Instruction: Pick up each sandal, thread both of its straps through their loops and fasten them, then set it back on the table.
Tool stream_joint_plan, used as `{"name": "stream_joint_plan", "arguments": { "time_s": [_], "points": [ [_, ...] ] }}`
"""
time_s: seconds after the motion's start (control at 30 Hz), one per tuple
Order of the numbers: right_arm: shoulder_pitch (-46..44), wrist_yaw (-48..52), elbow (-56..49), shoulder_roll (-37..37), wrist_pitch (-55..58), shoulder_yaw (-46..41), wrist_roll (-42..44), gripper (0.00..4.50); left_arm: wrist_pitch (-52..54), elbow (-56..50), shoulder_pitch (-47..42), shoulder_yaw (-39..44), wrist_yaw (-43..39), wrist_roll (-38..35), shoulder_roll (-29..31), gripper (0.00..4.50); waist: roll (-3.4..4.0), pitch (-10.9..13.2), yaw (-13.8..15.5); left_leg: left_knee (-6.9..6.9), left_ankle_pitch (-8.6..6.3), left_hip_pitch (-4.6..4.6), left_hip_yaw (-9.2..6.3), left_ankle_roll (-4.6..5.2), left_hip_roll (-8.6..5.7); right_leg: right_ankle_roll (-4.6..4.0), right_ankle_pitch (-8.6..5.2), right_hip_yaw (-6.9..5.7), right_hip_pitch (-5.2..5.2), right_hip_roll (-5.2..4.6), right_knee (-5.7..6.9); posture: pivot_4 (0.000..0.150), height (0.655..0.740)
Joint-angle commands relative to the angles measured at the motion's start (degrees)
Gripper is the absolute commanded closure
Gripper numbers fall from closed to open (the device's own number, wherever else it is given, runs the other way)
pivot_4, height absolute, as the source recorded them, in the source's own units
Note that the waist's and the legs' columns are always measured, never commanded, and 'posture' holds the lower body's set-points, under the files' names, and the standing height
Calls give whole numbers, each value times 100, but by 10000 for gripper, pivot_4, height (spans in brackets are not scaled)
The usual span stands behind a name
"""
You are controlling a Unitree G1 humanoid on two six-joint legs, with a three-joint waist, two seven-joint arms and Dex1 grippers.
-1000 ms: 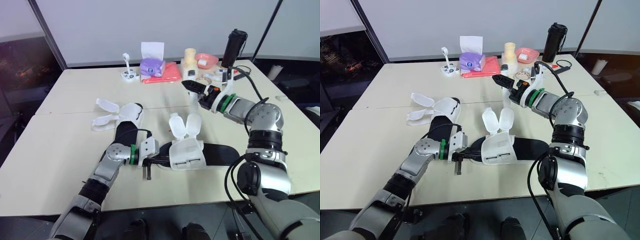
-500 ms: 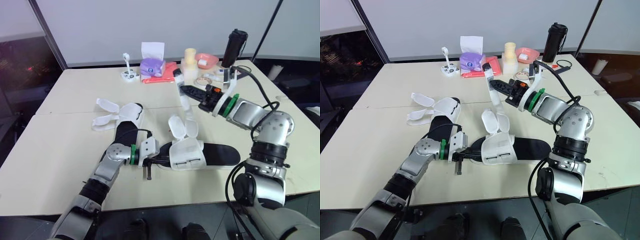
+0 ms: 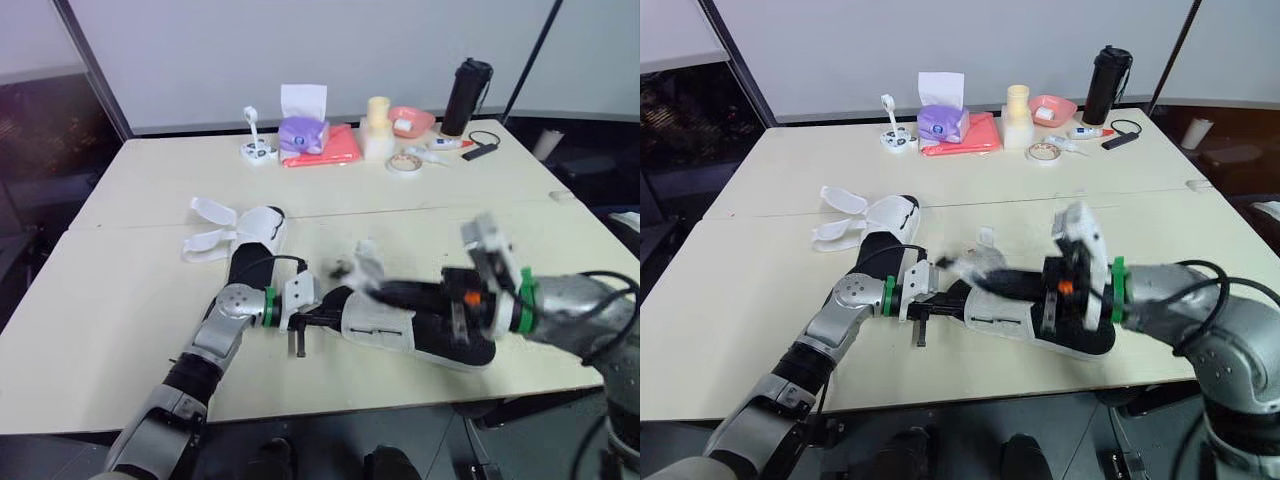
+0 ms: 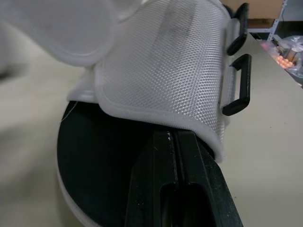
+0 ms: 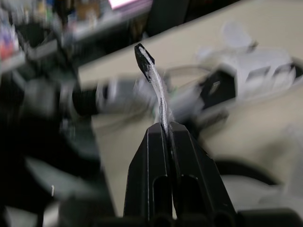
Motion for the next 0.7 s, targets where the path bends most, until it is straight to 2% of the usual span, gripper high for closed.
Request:
{"name": "stream_joint_plan", "arguments": {
  "time_s": [0.03, 0.27, 0.3, 0.4, 0.47, 0.5, 0.53, 0.57, 0.7],
  "points": [
    [451, 663, -25, -430, -1361, 468, -1205, 44804, -80, 65, -40, -12, -56, 34, 18, 45000, -1, 1, 10, 0, 0, 0, 0, 0, 0, 0, 0, -1, 1, 0, -4, 1500, 7400],
    [864, 1226, 398, -663, -2449, 859, -2003, 44804, -132, 104, -44, -23, -77, 55, 13, 45000, -4, 2, 24, 0, -1, 1, -8, 0, 0, -1, 1, -11, 20, 0, -27, 1500, 7400],
    [863, 1243, 412, -652, -2492, 866, -2018, 39278, -132, 99, -39, -24, -75, 56, 12, 45000, -4, 2, 25, 0, -1, 1, -8, 0, 0, -1, 1, -11, 20, 0, -28, 1500, 7400],
    [882, 1322, 410, -704, -2598, 909, -2128, 26844, -147, 102, -25, -31, -68, 67, 11, 45000, -5, 2, 29, 0, -1, 1, -10, 0, 1, -1, 1, -12, 20, -1, -29, 1500, 7400],
    [933, 1354, 385, -725, -2654, 898, -2170, 15758, -146, 99, -19, -35, -64, 70, 6, 45000, -5, 2, 33, 0, -1, 0, -9, 0, 1, -1, 1, -12, 21, -1, -31, 1500, 7400],
    [1001, 1397, 352, -793, -2717, 894, -2255, 12364, -146, 98, -17, -36, -64, 72, 4, 45000, -5, 3, 34, 0, -2, 0, -10, 0, 1, -1, 1, -12, 22, -1, -33, 1500, 7400],
    [1079, 1457, 323, -866, -2807, 885, -2349, 6320, -145, 98, -16, -38, -66, 73, 3, 45000, -5, 2, 37, 0, -2, 0, -11, 0, 1, -1, 1, -13, 23, -1, -36, 1500, 7400],
    [1185, 1525, 291, -961, -2861, 847, -2414, 2127, -145, 95, -14, -40, -68, 75, 1, 45000, -5, 3, 38, 0, -2, 0, -11, 1, 1, -1, 1, -13, 24, -1, -39, 1500, 7400],
    [1737, 1851, 189, -1351, -2811, 338, -2265, 2127, -152, 97, -17, -64, -69, 88, -22, 45000, -5, 3, 44, 0, -6, -1, -10, 6, 0, -1, 1, -16, 28, -2, -47, 1500, 7400]
  ]
}}
